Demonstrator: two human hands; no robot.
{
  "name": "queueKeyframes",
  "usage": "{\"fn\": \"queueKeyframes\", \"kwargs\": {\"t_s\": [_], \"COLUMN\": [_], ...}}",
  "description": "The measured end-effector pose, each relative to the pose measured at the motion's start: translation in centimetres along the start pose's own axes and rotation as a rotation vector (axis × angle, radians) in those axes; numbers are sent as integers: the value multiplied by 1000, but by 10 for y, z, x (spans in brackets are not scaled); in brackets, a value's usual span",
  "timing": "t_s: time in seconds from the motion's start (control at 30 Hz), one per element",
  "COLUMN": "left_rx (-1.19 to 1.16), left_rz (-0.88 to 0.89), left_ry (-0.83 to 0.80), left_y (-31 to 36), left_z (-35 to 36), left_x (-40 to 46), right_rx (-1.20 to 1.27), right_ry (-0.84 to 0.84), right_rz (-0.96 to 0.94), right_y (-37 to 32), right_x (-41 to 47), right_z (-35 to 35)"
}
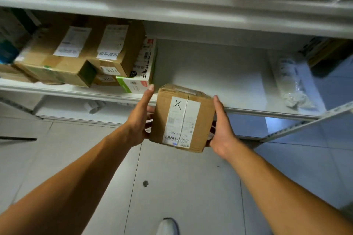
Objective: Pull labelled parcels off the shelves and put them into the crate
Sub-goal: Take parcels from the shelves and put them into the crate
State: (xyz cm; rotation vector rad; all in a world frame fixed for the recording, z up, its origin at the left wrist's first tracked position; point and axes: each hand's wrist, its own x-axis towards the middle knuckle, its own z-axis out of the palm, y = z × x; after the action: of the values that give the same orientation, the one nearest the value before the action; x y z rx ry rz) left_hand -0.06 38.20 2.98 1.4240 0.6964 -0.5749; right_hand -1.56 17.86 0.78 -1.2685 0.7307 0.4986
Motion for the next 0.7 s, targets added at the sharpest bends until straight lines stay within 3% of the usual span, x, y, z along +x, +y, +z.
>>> {"fn": "queueKeyframes", "kwargs": {"t_s": [0.27, 0.4, 0.6, 0.7], "left_rx": [9, 94, 74, -64], "left_rz": [-3, 31, 2, 13], "left_ry": [-30, -95, -104, -197], "left_y": [-57, -74, -101, -117], "left_z": [9, 14, 13, 14], "left_x": [-13, -21, -26, -30], "right_rx": [-53, -170, -571, -443], "right_ry": [4, 34, 110, 77], "right_rz": [141, 2, -209, -240], "right_y": [29, 22, 30, 38], "right_x": [-21, -33, -35, -40], "right_z": [-23, -34, -42, -43]}}
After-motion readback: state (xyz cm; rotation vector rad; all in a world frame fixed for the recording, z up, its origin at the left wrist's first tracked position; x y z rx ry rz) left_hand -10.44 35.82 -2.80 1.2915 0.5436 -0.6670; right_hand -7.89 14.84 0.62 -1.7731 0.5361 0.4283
